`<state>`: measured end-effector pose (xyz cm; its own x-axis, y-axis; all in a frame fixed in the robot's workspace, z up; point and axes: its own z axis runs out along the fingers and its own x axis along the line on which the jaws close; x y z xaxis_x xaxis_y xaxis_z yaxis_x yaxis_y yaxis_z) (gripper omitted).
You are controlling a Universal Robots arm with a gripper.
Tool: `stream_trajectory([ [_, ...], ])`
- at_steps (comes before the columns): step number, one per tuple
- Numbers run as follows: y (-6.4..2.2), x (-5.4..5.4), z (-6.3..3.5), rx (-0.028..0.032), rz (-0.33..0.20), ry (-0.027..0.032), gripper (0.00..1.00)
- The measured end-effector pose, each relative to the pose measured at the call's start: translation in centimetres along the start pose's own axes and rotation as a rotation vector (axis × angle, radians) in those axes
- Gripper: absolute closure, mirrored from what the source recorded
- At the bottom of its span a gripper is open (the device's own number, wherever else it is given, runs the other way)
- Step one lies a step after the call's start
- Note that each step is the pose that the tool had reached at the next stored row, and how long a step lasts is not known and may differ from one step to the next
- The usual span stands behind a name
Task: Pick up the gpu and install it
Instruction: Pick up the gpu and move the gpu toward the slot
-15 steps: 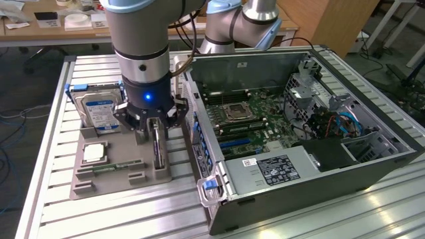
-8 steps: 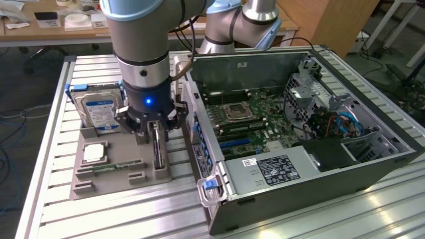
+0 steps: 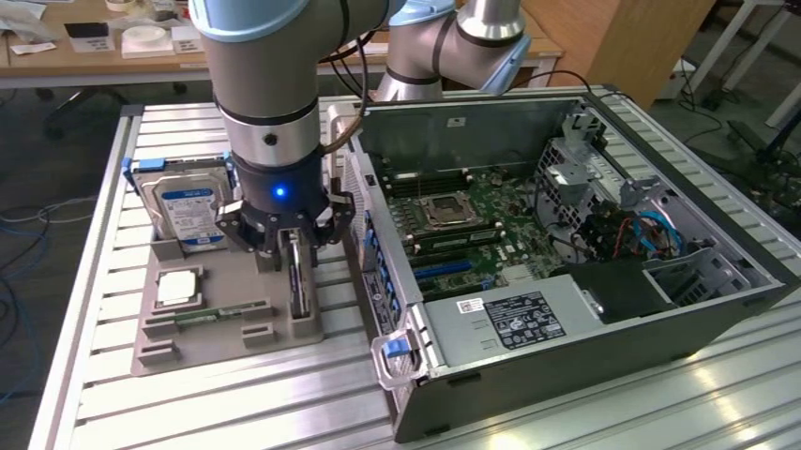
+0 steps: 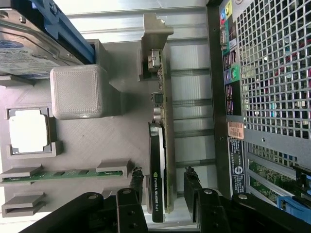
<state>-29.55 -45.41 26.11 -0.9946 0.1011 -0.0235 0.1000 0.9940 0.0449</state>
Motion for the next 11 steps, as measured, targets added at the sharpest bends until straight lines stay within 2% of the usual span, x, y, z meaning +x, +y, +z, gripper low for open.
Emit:
stream_trajectory([
  [11, -0.02, 0.01, 0.43, 0.0001, 0.0, 0.0001, 0.53],
])
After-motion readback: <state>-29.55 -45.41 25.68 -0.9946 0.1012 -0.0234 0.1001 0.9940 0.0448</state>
